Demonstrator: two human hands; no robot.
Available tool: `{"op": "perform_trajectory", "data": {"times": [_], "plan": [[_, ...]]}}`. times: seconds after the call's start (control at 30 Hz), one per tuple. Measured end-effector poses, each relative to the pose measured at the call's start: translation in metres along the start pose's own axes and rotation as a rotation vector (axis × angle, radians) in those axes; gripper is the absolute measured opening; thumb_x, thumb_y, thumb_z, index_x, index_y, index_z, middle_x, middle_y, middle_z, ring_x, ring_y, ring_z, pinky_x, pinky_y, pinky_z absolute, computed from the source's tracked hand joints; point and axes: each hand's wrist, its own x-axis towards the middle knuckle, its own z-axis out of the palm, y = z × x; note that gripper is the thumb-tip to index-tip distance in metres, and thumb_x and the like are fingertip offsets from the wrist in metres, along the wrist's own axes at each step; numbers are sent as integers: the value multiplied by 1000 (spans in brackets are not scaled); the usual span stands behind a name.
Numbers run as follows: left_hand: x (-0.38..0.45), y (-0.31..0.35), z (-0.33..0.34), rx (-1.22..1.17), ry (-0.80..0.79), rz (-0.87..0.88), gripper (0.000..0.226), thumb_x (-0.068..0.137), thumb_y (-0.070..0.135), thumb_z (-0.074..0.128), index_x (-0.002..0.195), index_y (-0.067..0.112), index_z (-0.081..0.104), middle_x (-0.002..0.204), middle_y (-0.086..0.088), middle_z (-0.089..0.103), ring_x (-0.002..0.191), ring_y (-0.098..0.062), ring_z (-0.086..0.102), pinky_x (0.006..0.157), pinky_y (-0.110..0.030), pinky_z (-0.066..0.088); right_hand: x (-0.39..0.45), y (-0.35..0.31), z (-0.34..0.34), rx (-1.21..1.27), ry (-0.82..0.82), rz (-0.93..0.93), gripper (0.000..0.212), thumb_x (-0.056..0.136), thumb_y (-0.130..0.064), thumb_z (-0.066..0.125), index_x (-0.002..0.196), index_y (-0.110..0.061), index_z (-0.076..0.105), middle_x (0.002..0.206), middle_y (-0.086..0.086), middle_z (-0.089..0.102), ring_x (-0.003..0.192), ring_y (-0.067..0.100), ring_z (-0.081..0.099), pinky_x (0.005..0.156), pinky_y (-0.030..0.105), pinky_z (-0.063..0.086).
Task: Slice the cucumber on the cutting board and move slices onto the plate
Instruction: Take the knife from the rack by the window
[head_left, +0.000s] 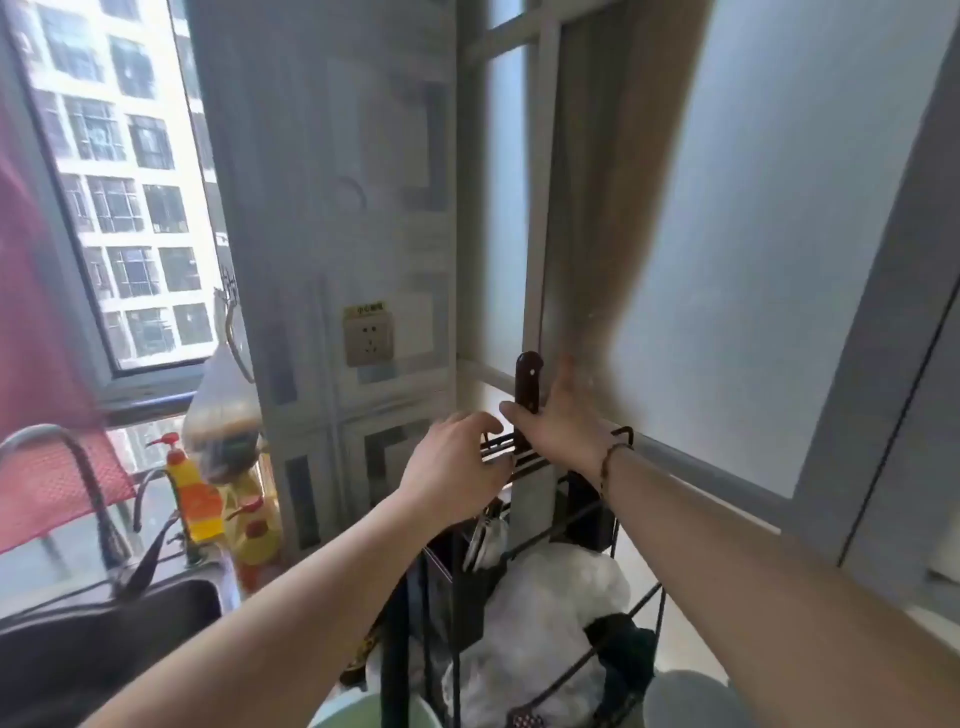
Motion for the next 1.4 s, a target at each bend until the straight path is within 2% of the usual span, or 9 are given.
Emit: {"op": "perform_trajectory", "data": {"times": [0.17,0.33,0.53,0.77,0.93,1.03,1.13,1.2,1.4], "plan": [[10,-8,5,-12,8,12,44,95,33,62,138,24,57,137,7,58,130,-17,49,99,-29,41,15,0,15,0,94,-45,74,93,-20,64,151,-17,18,139,11,51,122,29,55,98,36,44],[17,-8,6,-74,9,23,45,96,32,63,139,22,56,135,2,62,124,-18,56,98,-28,45,21,-7,3,84,158,-90,59,92,-19,65,141,-21,33,120,7,57,113,29,60,85,28,44],[27,26,-11,-257,163,106,40,95,27,67,134,20,63,125,6,69,115,-12,63,101,-30,51,16,-61,-79,222,355,-283,62,91,-22,67,144,-20,33,128,2,53,111,22,59,95,38,54],[20,92,-18,-356,472,381,16,92,16,71,107,14,77,96,0,74,81,-20,67,75,-39,60,-43,-67,-171,369,501,-424,60,74,-38,69,127,-35,41,123,16,60,101,32,68,71,45,62],[-14,136,4,-331,503,584,12,84,9,67,86,13,78,78,2,68,65,-20,61,57,-35,55,-138,-13,-227,314,592,-384,49,67,-50,83,106,-36,57,113,4,67,103,22,70,85,43,59],[-48,152,32,-244,452,758,13,82,6,66,84,12,77,73,0,65,62,-23,61,48,-36,52,-212,39,-261,96,516,-229,31,66,-34,79,94,-36,69,95,-5,75,89,19,73,85,39,59],[-88,170,66,-166,327,893,14,79,2,76,86,14,78,75,1,66,65,-24,63,45,-32,52,-287,85,-276,-214,419,-50,33,68,-16,84,84,-40,68,90,-27,71,83,-5,68,74,4,48],[-118,185,93,-140,212,976,21,71,2,82,85,17,77,76,3,66,68,-24,63,41,-30,49,-336,109,-274,-395,308,97,36,68,-22,85,85,-46,63,91,-31,67,83,-17,60,72,-4,40],[-225,236,181,-88,-114,1207,36,48,3,88,74,23,73,68,8,57,62,-17,55,44,-18,14,-462,188,-236,-756,-158,564,29,88,-60,55,112,-45,53,96,-14,67,84,4,63,76,26,53]]}}
